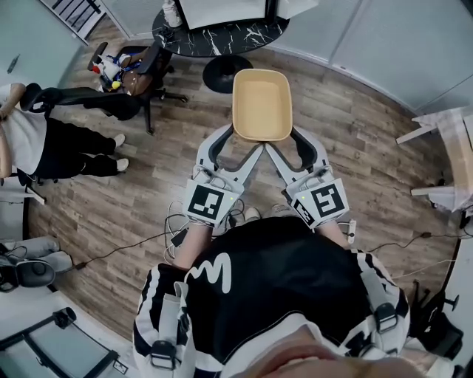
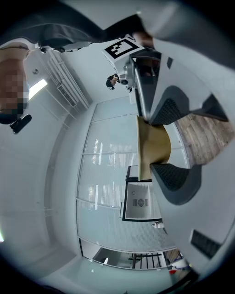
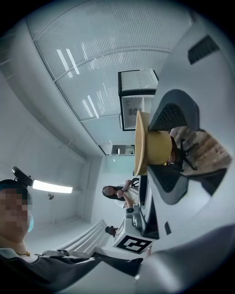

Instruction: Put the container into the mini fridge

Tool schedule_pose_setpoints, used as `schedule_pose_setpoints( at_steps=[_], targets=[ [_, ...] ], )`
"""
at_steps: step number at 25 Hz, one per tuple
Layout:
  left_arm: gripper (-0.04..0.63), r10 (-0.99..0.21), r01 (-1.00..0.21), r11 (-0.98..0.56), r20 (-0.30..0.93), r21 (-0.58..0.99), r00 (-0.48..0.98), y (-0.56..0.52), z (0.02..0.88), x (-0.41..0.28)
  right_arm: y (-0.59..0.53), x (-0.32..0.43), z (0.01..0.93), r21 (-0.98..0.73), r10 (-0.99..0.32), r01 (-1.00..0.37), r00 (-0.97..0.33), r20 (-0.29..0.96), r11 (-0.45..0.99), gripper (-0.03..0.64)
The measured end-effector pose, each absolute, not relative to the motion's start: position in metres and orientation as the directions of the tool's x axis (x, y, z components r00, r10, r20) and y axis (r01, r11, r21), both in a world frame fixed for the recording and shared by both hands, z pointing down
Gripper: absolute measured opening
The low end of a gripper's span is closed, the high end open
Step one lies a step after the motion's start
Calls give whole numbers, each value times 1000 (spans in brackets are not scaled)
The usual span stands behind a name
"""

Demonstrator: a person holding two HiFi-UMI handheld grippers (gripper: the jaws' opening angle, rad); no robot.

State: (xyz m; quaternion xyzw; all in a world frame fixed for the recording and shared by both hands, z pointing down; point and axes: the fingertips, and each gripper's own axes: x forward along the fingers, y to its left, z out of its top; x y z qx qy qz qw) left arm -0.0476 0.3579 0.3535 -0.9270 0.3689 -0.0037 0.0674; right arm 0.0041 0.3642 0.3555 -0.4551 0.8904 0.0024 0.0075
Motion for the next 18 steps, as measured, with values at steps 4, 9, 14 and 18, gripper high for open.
schedule_pose_setpoints(
  at_steps=[4,9,14,18],
  targets=[
    [268,-684,-684,-722,-40,-100,728,360,353,-46,366,6,355,-4,-811,-811,-585,-20,585,242],
    [268,-672,-672,-735,-36,-86,739,361,354,-43,368,9,355,18,-823,-823,-568,-16,568,242],
    [268,-672,-672,-737,-21,-74,740,357,357,-38,364,14,358,19,-826,-826,-564,-13,564,242],
    [268,-673,-672,-736,-13,-77,739,349,359,-35,356,17,359,16,-824,-825,-566,-13,566,241]
  ],
)
